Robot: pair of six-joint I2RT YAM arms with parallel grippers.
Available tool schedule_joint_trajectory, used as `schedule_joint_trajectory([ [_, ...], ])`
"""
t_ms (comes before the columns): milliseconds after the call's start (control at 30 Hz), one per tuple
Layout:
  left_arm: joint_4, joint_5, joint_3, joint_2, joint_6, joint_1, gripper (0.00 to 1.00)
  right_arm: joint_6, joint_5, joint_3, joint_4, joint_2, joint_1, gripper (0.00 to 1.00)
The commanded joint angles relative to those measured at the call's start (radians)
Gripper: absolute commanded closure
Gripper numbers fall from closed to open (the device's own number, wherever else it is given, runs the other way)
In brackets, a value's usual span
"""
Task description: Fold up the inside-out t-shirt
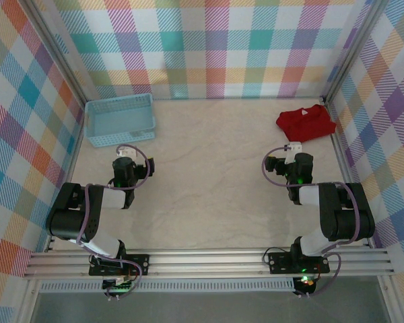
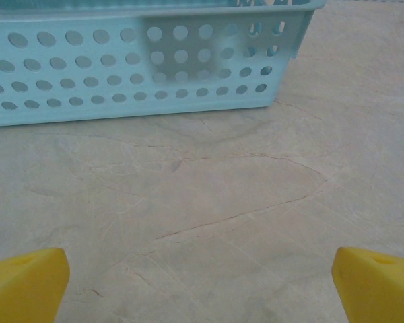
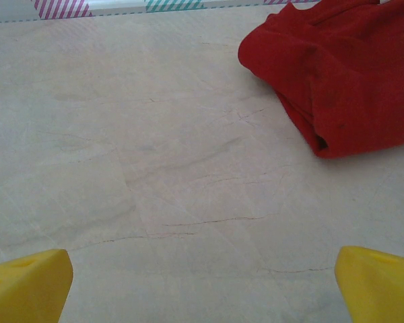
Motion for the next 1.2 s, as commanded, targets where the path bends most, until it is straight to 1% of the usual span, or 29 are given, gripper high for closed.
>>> schedule_joint_trajectory([
  [0,0.025,0.013,0.008,0.006,0.013,0.013,0.00,0.011,-0.021,0.004,0.048,0.001,0.000,0.00],
  [1167,0.023,0.015,0.010,0.005,0.012,0.014,0.00,0.013,-0.022,0.004,0.046,0.003,0.000,0.00],
])
